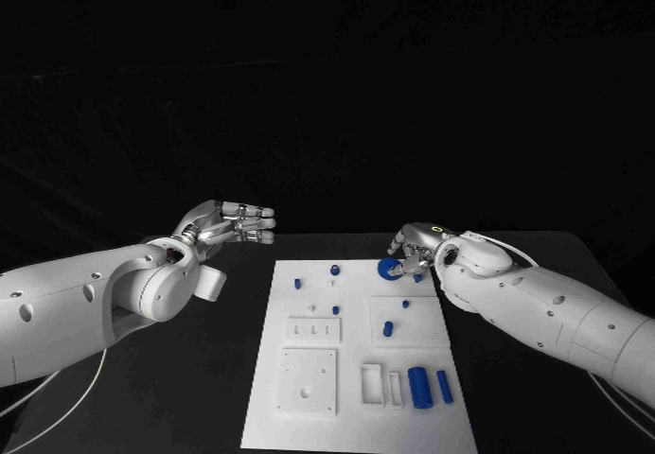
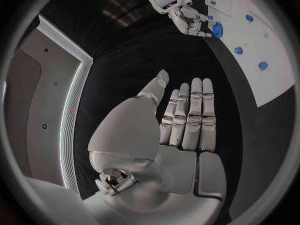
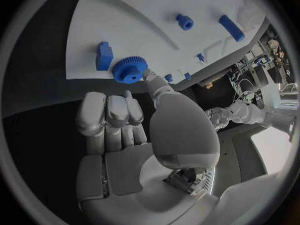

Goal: Assemble the parts on the task board

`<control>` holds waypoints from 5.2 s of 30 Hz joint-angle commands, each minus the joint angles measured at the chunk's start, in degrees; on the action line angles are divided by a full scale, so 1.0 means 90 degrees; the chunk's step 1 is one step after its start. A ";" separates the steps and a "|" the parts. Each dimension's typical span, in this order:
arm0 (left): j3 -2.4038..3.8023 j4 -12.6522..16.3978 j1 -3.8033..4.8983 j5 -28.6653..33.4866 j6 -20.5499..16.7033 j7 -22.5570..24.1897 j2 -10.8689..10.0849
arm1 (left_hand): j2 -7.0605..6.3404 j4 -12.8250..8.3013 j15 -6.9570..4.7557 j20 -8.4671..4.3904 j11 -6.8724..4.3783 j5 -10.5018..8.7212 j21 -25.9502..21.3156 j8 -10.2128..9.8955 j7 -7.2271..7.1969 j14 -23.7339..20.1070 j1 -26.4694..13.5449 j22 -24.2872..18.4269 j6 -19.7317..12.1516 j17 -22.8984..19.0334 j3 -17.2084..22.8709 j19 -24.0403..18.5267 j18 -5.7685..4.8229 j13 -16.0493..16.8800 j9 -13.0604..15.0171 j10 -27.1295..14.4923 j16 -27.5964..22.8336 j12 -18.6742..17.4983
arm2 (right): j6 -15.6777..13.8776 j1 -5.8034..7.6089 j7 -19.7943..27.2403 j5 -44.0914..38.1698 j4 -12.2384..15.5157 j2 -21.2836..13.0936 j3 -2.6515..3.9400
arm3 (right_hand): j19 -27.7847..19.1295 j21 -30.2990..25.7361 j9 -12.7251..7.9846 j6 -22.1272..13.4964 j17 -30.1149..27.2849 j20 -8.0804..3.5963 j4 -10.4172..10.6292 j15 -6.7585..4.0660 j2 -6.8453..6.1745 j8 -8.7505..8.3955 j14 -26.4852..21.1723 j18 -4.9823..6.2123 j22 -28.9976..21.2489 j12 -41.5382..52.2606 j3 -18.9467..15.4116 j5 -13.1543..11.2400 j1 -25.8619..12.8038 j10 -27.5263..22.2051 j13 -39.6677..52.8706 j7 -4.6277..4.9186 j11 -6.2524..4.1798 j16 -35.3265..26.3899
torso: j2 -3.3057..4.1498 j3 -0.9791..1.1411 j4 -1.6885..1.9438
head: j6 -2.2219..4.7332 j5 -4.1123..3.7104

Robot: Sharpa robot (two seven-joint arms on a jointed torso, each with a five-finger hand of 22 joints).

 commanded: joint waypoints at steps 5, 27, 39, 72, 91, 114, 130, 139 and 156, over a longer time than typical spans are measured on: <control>0.0006 0.0022 0.0010 -0.0042 0.0096 0.0008 0.0031 | 0.0059 -0.0053 -0.0014 -0.0009 0.0002 0.0009 -0.0027 0.0011 -0.0001 0.0009 -0.0027 -0.0006 -0.0032 -0.0005 0.0009 0.0020 -0.0123 0.0007 0.0009 0.0005 -0.0018 0.0020 | -0.0075 -0.0014 -0.0016 -0.0069 -0.0099 0.0058 -0.0023 | 0.0189 -0.0013 -0.0013 -0.0121 0.0008 0.0046 -0.0096 0.0024 0.0009 -0.0041 0.0047 0.0097 0.0882 -0.0014 0.0179 0.0023 -0.0019 -0.0008 0.0061 0.0001 0.0022 -0.0043 | 0.0004 0.0016 0.0002 | 0.0016 0.0003; 0.0006 0.0039 0.0011 -0.0069 0.0043 0.0010 0.0041 | 0.0067 -0.0071 -0.0016 -0.0011 0.0000 0.0013 -0.0015 0.0010 -0.0002 0.0012 -0.0028 -0.0008 -0.0031 -0.0005 0.0012 0.0016 -0.0122 0.0007 0.0009 0.0009 -0.0017 0.0020 | 0.0365 -0.0032 -0.0100 -0.0155 -0.0204 0.0134 -0.0101 | 0.0185 0.0009 0.0000 0.0329 0.0023 0.0047 -0.0246 0.0021 0.0059 -0.0030 0.0055 0.0079 0.0886 0.0007 0.0407 0.0694 -0.0114 0.0002 0.0086 -0.0030 0.0006 -0.0045 | 0.0005 0.0024 0.0001 | -0.0020 0.0008; 0.0005 0.0033 0.0011 -0.0070 0.0046 -0.0008 0.0038 | 0.0067 -0.0071 -0.0016 -0.0011 0.0000 0.0013 -0.0015 0.0010 -0.0002 0.0012 -0.0028 -0.0008 -0.0031 -0.0005 0.0012 0.0016 -0.0122 0.0007 0.0009 0.0009 -0.0017 0.0020 | 0.0539 -0.0038 -0.0244 -0.0247 -0.0184 0.0117 -0.0113 | 0.0168 0.0063 -0.0002 0.0407 0.0050 0.0033 -0.0820 0.0011 -0.0041 -0.0032 0.0050 0.0077 0.0890 -0.0007 0.1422 0.1967 -0.0515 -0.0012 0.0095 -0.0001 -0.0003 -0.0032 | 0.0008 0.0023 -0.0003 | -0.0022 0.0023; 0.0006 0.0062 0.0011 -0.0117 0.0009 -0.0037 0.0034 | 0.0077 -0.0072 -0.0015 -0.0010 0.0001 0.0007 0.0003 0.0010 -0.0003 0.0009 -0.0037 -0.0011 -0.0031 -0.0005 0.0012 0.0008 -0.0122 0.0007 0.0008 0.0007 -0.0017 0.0020 | -0.0520 -0.0051 -0.0704 -0.0961 0.0907 -0.0018 -0.0136 | 0.0189 0.0279 0.0009 0.1137 0.0180 -0.0048 -0.0803 -0.0075 0.0026 -0.0034 0.0065 0.0020 0.0939 0.0083 0.1446 0.0870 -0.0233 0.0073 0.0187 -0.0187 -0.0091 -0.0078 | 0.0006 0.0011 0.0000 | 0.0006 0.0000; 0.0006 0.0088 0.0012 -0.0179 0.0012 -0.0056 0.0082 | 0.0084 -0.0068 -0.0015 -0.0010 -0.0001 0.0013 0.0008 0.0009 -0.0003 0.0008 -0.0039 -0.0012 -0.0033 -0.0005 0.0018 0.0005 -0.0121 0.0007 0.0008 0.0006 -0.0017 0.0020 | -0.0772 -0.0060 -0.0828 -0.1320 0.1551 0.0411 -0.0321 | 0.0197 0.0291 0.0008 0.1101 0.0171 -0.0061 -0.0704 -0.0086 0.0003 -0.0034 0.0063 0.0015 0.0943 0.0045 0.1447 0.0907 -0.0215 0.0065 0.0170 -0.0182 -0.0090 -0.0105 | 0.0006 0.0010 0.0004 | 0.0025 0.0001; 0.0003 0.0093 0.0012 -0.0292 0.0046 -0.0055 0.0228 | 0.0084 -0.0055 -0.0012 -0.0006 0.0002 0.0004 0.0011 0.0010 -0.0002 0.0001 -0.0054 -0.0016 -0.0036 -0.0004 0.0023 -0.0006 -0.0123 0.0007 0.0009 0.0000 -0.0020 0.0021 | -0.0599 -0.0206 -0.0988 -0.1509 0.0622 0.1183 -0.0612 | 0.0195 0.0249 0.0008 0.1040 0.0148 -0.0064 -0.0698 -0.0089 0.0027 -0.0032 0.0060 0.0023 0.0936 -0.0006 0.1472 0.0849 -0.0209 0.0038 0.0135 -0.0164 -0.0075 -0.0150 | 0.0014 0.0019 0.0008 | 0.0003 0.0023; 0.0003 0.0086 0.0012 -0.0292 0.0097 -0.0075 0.0242 | 0.0084 -0.0055 -0.0012 -0.0006 0.0002 0.0004 0.0011 0.0010 -0.0002 0.0001 -0.0054 -0.0016 -0.0036 -0.0004 0.0023 -0.0006 -0.0123 0.0007 0.0009 0.0000 -0.0020 0.0021 | -0.0554 -0.0215 -0.0980 -0.1561 0.0351 0.1333 -0.0625 | 0.0189 0.0215 0.0002 0.0886 0.0121 -0.0054 -0.0685 -0.0077 0.0007 -0.0035 0.0055 0.0028 0.0929 -0.0104 0.1471 0.0771 -0.0255 -0.0012 0.0068 -0.0129 -0.0052 -0.0195 | 0.0008 0.0023 -0.0007 | -0.0004 0.0046; 0.0003 0.0088 0.0012 -0.0292 0.0098 -0.0091 0.0253 | 0.0084 -0.0055 -0.0012 -0.0006 0.0002 0.0004 0.0011 0.0010 -0.0002 0.0001 -0.0054 -0.0016 -0.0036 -0.0004 0.0023 -0.0006 -0.0123 0.0007 0.0009 0.0000 -0.0020 0.0021 | -0.0454 -0.0215 -0.0868 -0.1314 0.0189 0.1447 -0.0636 | 0.0199 0.0159 -0.0004 0.0438 0.0095 0.0002 -0.0099 -0.0021 0.0020 -0.0031 0.0058 0.0048 0.0921 -0.0211 0.1054 -0.0163 -0.0582 -0.0081 -0.0030 -0.0054 0.0004 -0.0240 | 0.0011 0.0019 0.0005 | 0.0004 0.0048; 0.0001 0.0110 0.0013 -0.0282 0.0173 -0.0164 0.0257 | 0.0120 0.0217 0.0023 0.0036 0.0025 -0.0062 -0.0071 0.0008 0.0005 -0.0046 -0.0191 -0.0102 -0.0084 -0.0003 -0.0151 0.0004 -0.0125 0.0009 0.0008 -0.0061 -0.0038 0.0022 | -0.0223 -0.0215 -0.0893 -0.1111 0.0156 0.1398 -0.0643 | 0.0226 0.0149 0.0002 0.0404 0.0149 -0.0005 0.1196 -0.0019 -0.0072 -0.0024 0.0067 0.0043 0.0927 -0.0147 0.0442 -0.1029 -0.0630 -0.0062 -0.0013 -0.0076 -0.0005 -0.0219 | 0.0001 0.0026 -0.0016 | -0.0003 0.0025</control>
